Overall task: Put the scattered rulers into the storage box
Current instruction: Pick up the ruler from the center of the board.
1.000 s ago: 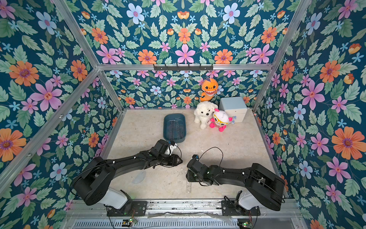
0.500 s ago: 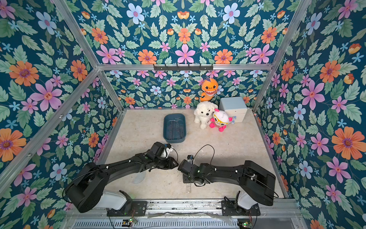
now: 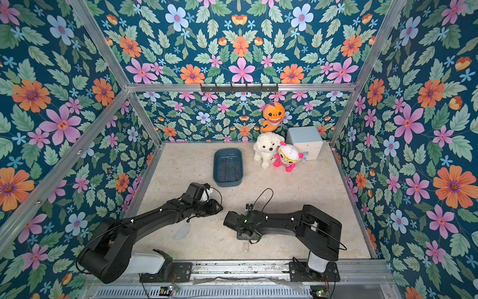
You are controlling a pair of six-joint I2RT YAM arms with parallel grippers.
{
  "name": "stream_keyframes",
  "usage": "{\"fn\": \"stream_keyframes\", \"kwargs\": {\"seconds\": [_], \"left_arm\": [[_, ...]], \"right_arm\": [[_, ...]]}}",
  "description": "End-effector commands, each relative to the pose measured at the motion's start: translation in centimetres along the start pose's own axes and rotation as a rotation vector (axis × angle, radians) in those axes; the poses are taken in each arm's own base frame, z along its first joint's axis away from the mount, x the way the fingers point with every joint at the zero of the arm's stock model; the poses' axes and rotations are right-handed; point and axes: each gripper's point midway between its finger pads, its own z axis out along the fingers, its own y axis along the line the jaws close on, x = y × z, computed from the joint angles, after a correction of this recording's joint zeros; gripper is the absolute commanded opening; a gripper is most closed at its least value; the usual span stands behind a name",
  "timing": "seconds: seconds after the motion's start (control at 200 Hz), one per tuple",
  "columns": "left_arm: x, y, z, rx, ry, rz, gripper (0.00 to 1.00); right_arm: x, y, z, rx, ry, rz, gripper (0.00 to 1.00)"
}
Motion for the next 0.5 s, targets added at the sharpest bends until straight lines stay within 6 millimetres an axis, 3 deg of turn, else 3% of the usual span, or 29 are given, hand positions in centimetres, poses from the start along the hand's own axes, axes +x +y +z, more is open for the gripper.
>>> {"fn": "stream_keyframes", "kwargs": {"seconds": [0.0, 0.495], "left_arm": [[0.0, 0.0, 0.0, 0.003, -0.003, 0.013, 0.43], [-0.2, 0.3, 0.0, -0.009, -0.008, 0.007, 0.43]], "right_arm": [[0.4, 0.0, 0.1, 0.003, 0.023, 0.015, 0.53], [0.4, 0.9, 1.3, -0.038, 0.047, -0.025, 0.42]]}}
